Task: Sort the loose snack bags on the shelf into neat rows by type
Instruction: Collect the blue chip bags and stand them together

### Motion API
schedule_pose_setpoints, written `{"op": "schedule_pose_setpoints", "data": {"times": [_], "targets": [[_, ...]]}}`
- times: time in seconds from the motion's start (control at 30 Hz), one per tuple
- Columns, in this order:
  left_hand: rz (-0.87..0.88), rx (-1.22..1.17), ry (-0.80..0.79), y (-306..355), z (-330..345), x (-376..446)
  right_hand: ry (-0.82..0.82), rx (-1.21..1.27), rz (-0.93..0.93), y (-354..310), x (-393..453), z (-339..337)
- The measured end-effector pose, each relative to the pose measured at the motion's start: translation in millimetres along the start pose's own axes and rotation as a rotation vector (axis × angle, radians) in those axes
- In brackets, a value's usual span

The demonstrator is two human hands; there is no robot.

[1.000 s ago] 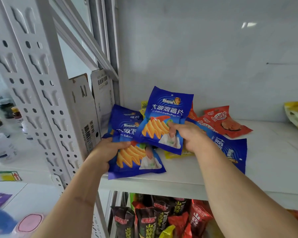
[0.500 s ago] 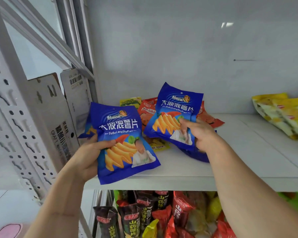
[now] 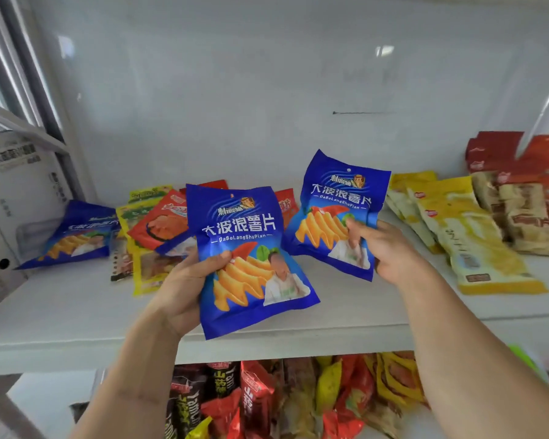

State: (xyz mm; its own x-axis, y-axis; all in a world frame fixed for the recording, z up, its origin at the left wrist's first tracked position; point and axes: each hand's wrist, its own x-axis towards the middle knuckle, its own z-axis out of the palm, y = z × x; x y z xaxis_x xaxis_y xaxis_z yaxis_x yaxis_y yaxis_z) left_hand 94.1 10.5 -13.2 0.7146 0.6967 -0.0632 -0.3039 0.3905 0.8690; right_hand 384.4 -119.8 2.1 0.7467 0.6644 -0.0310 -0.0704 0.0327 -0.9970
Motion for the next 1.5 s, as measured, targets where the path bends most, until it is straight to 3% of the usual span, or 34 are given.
{"op": "schedule_pose_setpoints", "data": {"times": [0.2,0.4,0.63,0.93,1.2,1.5], "targets": [[-0.058,0.054,-0.013,-38.3,66.7,34.3,0.073,-0.014,-0.021,-2.7,18.1,-74.2],[-0.079,0.183,0.003,-44.8,103.7,77.2,0.073,-0.040,-0.018,-9.3,53.0,-103.8],[-0.104,0.219,0.079,-36.9,103.8,122.3,0.009,-0.200,-0.120,-6.4,114.6,-94.9],[-0.117,0.253,0.024,-40.2,114.7,145.9,0.107,-0.235,-0.096,12.0,173.4,-72.3],[-0.118,0.215,0.028,-60.7,143.2,169.4,0.111,-0.152,-0.068,15.8,198.9,-69.4],[-0.069,0.440,0.106,-98.8,181.8,211.4,0.057,0.001,-0.032,2.1,199.8,-76.1]]}}
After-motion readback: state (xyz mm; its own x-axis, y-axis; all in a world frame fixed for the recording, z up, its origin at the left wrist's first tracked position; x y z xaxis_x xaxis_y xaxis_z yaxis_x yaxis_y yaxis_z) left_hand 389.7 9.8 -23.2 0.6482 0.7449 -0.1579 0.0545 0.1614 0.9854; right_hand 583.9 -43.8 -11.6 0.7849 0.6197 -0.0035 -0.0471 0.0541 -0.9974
